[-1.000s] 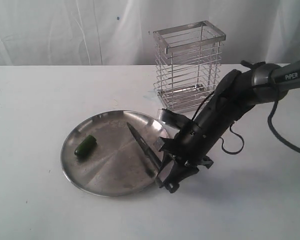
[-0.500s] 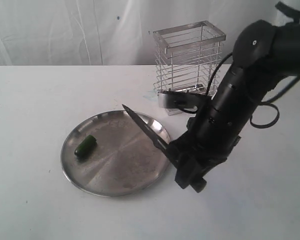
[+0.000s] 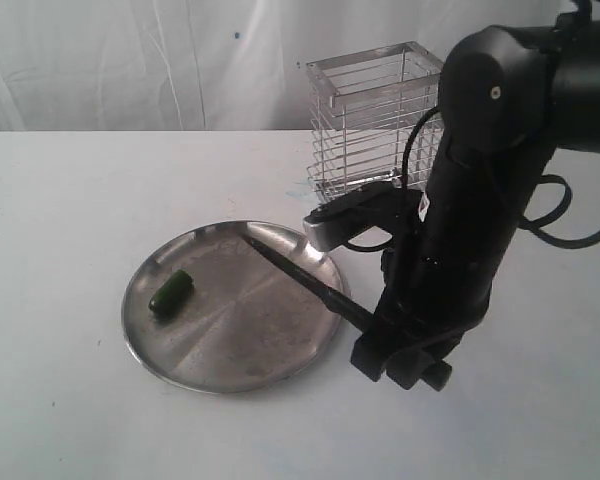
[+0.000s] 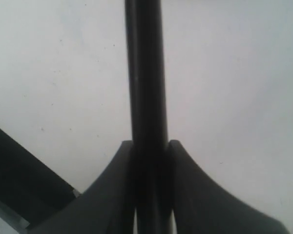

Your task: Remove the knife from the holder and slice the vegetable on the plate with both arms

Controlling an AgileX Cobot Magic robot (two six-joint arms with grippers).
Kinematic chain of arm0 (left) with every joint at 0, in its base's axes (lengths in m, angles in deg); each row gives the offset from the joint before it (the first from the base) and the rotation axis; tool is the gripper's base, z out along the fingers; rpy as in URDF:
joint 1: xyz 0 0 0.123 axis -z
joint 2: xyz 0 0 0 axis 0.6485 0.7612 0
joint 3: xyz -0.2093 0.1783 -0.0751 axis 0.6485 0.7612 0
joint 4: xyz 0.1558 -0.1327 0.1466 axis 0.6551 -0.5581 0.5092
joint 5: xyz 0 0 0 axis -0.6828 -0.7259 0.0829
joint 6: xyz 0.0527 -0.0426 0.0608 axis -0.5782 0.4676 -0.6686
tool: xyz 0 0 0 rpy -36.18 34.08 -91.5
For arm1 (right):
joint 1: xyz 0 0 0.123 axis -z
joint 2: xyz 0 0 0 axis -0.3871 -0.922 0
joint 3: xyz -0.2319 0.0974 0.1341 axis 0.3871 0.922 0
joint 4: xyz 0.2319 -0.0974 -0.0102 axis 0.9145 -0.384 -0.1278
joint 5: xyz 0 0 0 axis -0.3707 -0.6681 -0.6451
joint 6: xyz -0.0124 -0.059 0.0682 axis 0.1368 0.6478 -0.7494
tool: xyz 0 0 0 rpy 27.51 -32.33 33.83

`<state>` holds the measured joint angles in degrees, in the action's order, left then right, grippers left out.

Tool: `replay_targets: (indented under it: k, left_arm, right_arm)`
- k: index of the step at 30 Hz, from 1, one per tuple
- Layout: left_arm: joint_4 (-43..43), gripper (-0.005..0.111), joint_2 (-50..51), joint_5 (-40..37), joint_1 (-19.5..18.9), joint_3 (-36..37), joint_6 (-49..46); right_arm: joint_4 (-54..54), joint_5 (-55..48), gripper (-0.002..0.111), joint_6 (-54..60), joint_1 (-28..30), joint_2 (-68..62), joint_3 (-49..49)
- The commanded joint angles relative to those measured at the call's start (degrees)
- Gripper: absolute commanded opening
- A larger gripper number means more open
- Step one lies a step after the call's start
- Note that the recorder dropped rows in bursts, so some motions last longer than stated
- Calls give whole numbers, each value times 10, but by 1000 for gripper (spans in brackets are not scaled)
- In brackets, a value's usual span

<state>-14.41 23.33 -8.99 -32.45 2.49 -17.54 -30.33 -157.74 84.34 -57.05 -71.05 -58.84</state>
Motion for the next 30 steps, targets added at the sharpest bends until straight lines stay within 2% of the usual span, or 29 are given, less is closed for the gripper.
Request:
replay_targets:
  k: [1, 2, 3, 4, 6, 8, 11, 14, 18, 20, 22, 24, 27, 30]
  left_arm:
    - [-6, 0, -3, 326, 3, 1, 10]
    - [-6, 0, -3, 409, 3, 1, 10]
    - [-8, 0, -3, 456, 3, -12, 10]
    - [-14, 0, -3, 461, 3, -38, 9]
    - [-4, 0, 19, 396, 3, -100, 0]
    - [51, 0, 80, 309, 3, -173, -56]
    - [199, 0, 232, 294, 3, -244, -80]
    - [289, 0, 429, 272, 3, -309, -75]
    - [391, 0, 663, 148, 7, -396, 17]
    - [413, 0, 740, 84, 12, -436, 71]
    - [450, 0, 796, -8, 30, -474, 82]
    - [490, 0, 833, -77, 59, -501, 42]
    - [482, 0, 870, -131, 106, -533, -33]
    - [443, 0, 897, -164, 150, -560, -150]
  right_arm:
    - [-6, 31, 0, 17, -1, -7, 2]
    - [-8, 36, 0, 17, -1, -7, 1]
    - [-9, 45, 0, 17, -1, -7, 1]
    - [-9, 58, 0, 17, -1, -7, 1]
    - [-8, 88, 0, 17, -1, -8, 1]
    - [-8, 117, 0, 17, -1, -9, 1]
    - [-8, 159, 0, 17, -1, -10, 1]
    - [-8, 175, 0, 17, 0, -16, 1]
    - [-8, 134, 0, 15, 0, -24, 1]
    - [-8, 108, 0, 11, 0, -24, 1]
    - [-16, 92, 0, 3, 1, -24, 1]
    - [-30, 102, 0, 0, 6, -25, 1]
    - [-26, 140, 0, -16, 25, -30, 1]
    - [-21, 154, 0, -27, 51, -36, 1]
